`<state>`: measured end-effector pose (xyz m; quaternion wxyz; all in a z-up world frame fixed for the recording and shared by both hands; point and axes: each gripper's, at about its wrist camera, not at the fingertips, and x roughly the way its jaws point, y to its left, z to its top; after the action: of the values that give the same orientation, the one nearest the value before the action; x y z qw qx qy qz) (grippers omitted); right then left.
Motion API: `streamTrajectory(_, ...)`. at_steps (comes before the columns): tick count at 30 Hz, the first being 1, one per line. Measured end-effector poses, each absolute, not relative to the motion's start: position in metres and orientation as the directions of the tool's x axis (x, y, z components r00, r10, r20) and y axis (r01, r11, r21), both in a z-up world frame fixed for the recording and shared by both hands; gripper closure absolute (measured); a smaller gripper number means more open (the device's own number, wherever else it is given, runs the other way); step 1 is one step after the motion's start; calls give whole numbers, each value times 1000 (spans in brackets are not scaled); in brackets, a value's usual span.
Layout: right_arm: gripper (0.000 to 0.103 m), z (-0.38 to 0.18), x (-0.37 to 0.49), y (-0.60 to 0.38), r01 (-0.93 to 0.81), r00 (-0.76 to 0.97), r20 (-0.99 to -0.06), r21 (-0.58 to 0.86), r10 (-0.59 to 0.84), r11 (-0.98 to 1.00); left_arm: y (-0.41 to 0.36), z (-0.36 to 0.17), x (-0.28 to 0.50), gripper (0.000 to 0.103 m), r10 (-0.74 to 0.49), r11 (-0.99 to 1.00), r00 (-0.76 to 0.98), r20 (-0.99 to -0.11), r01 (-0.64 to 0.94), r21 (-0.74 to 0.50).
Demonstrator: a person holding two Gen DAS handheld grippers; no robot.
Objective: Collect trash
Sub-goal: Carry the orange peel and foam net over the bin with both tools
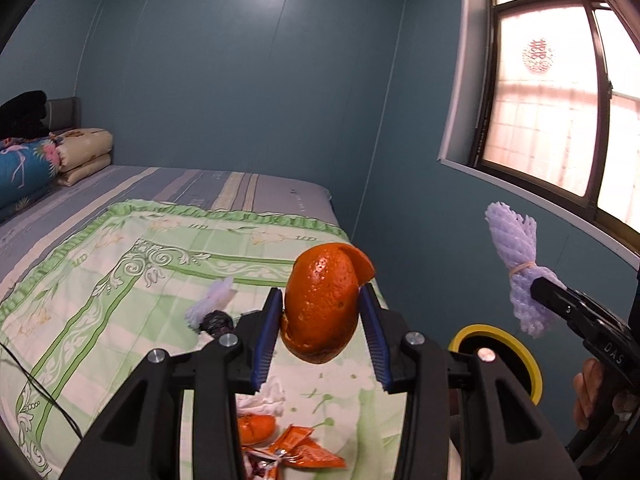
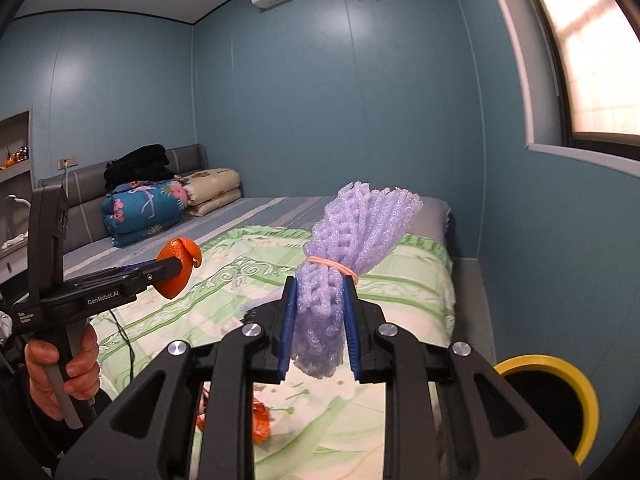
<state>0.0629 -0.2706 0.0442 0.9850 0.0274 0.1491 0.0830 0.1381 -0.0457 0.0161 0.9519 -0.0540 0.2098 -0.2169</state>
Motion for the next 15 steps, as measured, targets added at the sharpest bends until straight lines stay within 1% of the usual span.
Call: streamTrajectory(15,82,57,28,-318,-10,969,-246,67,27,998,-126,33,123,65,-565,822,746,-352,546,-164)
